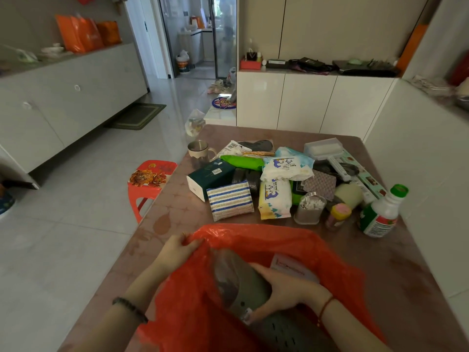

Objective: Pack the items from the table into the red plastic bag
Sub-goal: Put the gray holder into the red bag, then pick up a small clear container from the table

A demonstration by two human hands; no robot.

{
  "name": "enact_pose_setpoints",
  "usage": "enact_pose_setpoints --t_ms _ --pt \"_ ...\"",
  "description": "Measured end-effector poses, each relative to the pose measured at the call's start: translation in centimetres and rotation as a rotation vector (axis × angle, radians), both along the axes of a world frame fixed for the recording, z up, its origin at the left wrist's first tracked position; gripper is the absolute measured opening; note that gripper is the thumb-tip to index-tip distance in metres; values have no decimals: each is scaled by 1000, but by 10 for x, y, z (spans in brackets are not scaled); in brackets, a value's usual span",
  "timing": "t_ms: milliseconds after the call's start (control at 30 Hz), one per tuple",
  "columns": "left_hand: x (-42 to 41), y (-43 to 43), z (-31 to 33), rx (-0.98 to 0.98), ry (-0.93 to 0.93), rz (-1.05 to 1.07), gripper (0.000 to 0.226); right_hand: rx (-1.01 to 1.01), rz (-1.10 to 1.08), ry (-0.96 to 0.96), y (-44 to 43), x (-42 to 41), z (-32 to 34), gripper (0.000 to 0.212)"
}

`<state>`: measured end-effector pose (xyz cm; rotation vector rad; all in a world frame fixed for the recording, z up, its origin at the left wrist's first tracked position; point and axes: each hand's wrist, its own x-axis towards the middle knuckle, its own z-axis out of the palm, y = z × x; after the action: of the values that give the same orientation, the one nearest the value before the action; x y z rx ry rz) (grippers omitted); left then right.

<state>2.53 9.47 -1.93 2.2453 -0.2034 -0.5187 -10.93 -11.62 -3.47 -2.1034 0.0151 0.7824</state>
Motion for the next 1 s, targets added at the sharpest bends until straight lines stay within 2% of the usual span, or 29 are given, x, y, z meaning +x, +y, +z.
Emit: enact_pose_setpoints --t_ms 100,167,300,433,467,567,667,733,800,867,1000 --pt "3 -1 14 -143 93 54 21 -96 90 50 -3 6 -6 96" --pt "4 -4 19 -220 118 50 20 -92 81 65 0 11 -8 91" --pt "3 -11 24 -204 137 -15 16 -69 -38 95 11 18 -11 84" --pt "5 -10 25 -74 62 -191 11 -229 -78 -185 15 13 -5 69" --pt "6 -9 25 -26 32 -219 18 -258 -69 -266 14 10 0 63" --pt "11 -9 27 88 -180 -319 84 -262 -127 -468 -1 5 17 48" --pt "10 -26 35 125 -350 -447 103 -302 -308 -688 -35 7 31 43" --pt "8 -45 43 138 -465 -558 103 -324 -389 -750 -59 9 37 44" --pt "7 -68 47 162 -549 -666 93 -276 -460 -747 -80 12 39 42" --pt "8 -93 48 169 -531 -722 81 -259 -578 -723 -99 20 40 41" --pt "12 -142 44 165 -489 -780 70 -444 -706 -595 -141 47 30 54"
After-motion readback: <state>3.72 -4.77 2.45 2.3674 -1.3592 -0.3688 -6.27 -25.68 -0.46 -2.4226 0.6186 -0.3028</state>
